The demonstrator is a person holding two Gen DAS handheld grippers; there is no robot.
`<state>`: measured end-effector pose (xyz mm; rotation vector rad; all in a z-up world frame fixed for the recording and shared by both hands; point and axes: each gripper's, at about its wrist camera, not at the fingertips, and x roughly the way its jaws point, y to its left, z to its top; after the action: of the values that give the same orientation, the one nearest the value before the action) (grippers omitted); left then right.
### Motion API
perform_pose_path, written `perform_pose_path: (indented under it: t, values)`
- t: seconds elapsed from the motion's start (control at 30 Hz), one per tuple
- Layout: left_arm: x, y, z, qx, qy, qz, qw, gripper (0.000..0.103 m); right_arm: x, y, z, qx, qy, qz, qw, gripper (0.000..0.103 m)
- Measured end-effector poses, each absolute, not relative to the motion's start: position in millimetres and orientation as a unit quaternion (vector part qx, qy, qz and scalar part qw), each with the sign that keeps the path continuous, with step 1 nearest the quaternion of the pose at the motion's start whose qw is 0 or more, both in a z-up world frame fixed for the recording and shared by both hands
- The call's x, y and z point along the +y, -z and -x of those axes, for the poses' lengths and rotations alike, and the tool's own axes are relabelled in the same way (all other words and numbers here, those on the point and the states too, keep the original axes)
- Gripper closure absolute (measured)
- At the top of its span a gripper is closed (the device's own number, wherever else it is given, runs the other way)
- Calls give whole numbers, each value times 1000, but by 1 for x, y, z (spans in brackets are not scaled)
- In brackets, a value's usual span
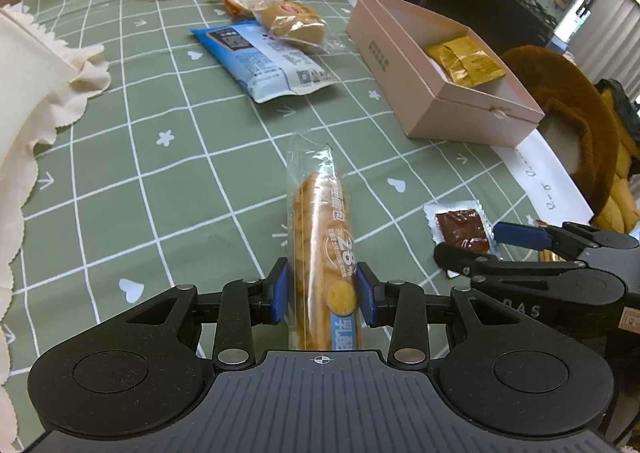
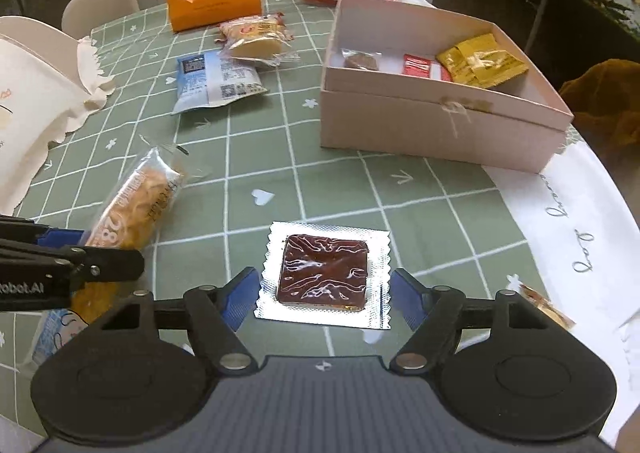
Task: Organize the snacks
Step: 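Close the right tool on the chocolate square packet and lift it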
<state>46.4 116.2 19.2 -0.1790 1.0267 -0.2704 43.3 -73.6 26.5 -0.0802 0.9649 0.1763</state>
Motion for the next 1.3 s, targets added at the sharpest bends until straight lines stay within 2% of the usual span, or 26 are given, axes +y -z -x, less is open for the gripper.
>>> perform_pose_path:
  t: [0.07, 0.13, 0.17, 0.37, 0.43, 0.47, 0.5, 0.53, 0.7, 0.87, 0.9, 1.1, 1.17, 1.2, 1.3]
  values:
    - [117, -19, -44, 487, 135, 89, 858, 63, -77, -31, -41, 460, -83, 39, 883, 38]
    - [118, -17, -42, 487, 141, 95, 857, 63, -79, -36, -40, 457, -81, 42, 885, 56]
    - [118, -17, -41, 485, 141, 96, 858, 63, -81, -39, -39, 459, -85, 41, 884, 72]
    - [107, -17, -32, 471, 137, 57, 870, 63, -87, -39, -39, 465, -84, 35, 881, 73]
    - [105, -17, -30, 467, 133, 48, 873, 63, -89, -39, -38, 465, -81, 26, 881, 68]
    - [103, -17, -30, 466, 131, 45, 874, 63, -90, -38, -38, 468, -77, 21, 880, 54]
    - [102, -17, -29, 466, 128, 41, 874, 63, -91, -38, -39, 469, -73, 16, 880, 35]
    - [100, -17, -29, 466, 126, 38, 875, 63, -91, -37, -40, 470, -67, 9, 880, 29]
    - [98, -18, -29, 468, 120, 30, 875, 63, -87, -28, -57, 473, -56, -28, 879, 25]
    - [98, -17, -26, 466, 119, 32, 876, 63, -67, -23, -62, 463, -63, 26, 884, 25]
    - [99, -17, -25, 465, 119, 32, 877, 63, -64, -23, -60, 461, -70, 34, 884, 29]
    - [100, -17, -23, 463, 117, 37, 878, 63, -65, -29, -47, 454, -98, 57, 884, 37]
    - [100, -17, -23, 462, 113, 38, 879, 63, -67, -33, -44, 454, -106, 60, 883, 67]
    - [99, -17, -23, 462, 111, 37, 879, 63, -68, -36, -43, 457, -112, 60, 881, 71]
    - [95, -17, -23, 460, 105, 27, 881, 63, -72, -37, -40, 458, -113, 62, 880, 75]
